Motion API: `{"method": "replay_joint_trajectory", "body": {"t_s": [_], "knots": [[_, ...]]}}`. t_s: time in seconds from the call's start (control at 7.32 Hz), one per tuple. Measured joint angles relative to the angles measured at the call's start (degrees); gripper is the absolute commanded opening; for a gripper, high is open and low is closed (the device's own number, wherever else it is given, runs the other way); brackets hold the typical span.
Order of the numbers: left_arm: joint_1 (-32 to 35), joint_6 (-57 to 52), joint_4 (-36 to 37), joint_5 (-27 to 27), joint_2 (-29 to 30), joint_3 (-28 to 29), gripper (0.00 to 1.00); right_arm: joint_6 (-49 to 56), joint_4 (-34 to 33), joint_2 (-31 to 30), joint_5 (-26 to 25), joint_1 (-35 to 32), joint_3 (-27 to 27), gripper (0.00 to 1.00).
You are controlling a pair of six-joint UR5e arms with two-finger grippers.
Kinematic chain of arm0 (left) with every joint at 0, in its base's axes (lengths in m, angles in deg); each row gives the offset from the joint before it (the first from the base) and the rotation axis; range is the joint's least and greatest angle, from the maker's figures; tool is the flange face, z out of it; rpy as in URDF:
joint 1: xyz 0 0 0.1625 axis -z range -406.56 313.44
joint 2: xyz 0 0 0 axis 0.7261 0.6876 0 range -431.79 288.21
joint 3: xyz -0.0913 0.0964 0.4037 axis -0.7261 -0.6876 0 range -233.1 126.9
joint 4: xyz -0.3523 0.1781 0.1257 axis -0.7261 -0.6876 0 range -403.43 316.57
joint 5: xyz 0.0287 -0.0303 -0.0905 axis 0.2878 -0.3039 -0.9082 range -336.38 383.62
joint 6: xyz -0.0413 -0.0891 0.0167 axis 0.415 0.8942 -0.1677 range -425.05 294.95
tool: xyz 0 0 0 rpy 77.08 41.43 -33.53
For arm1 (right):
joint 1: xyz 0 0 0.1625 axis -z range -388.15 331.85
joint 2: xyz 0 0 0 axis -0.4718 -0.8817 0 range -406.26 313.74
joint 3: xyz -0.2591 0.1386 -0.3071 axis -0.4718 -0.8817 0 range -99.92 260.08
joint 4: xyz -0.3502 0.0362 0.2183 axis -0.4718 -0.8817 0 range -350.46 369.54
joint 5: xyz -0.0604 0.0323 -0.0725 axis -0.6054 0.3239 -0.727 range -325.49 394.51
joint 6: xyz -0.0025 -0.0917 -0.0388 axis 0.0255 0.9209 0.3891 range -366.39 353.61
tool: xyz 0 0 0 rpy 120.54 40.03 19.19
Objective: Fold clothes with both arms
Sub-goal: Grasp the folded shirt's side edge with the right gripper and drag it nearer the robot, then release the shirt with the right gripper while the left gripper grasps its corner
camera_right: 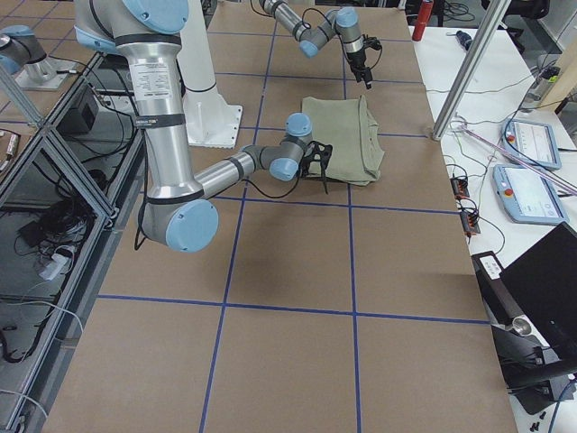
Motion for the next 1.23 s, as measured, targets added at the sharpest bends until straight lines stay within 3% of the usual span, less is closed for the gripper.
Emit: {"method": "replay_joint_trajectory", "body": {"t_s": [0.41,0.82,0.96,1.09,1.23], "knots": [[-0.6,0.4,0.4,1.3,-0.4,-2.1,1.00,0.0,0.1,-11.8,4.1,5.8,11.7,0.00],[-1.8,1.2,0.7,2.7,-1.7,-4.6,1.00,-0.2,0.2,-18.3,10.7,14.0,17.6,0.00],[-1.9,1.2,0.8,2.8,-2.1,-5.3,1.00,-0.2,0.3,-18.9,12.9,17.1,18.0,0.72],[-2.0,1.2,0.8,2.8,-2.4,-5.8,1.00,-0.2,0.3,-19.0,15.0,19.9,18.1,1.00],[-2.1,1.2,0.8,2.8,-2.5,-6.1,1.00,-0.2,0.4,-18.9,16.4,21.7,18.4,1.00]]}}
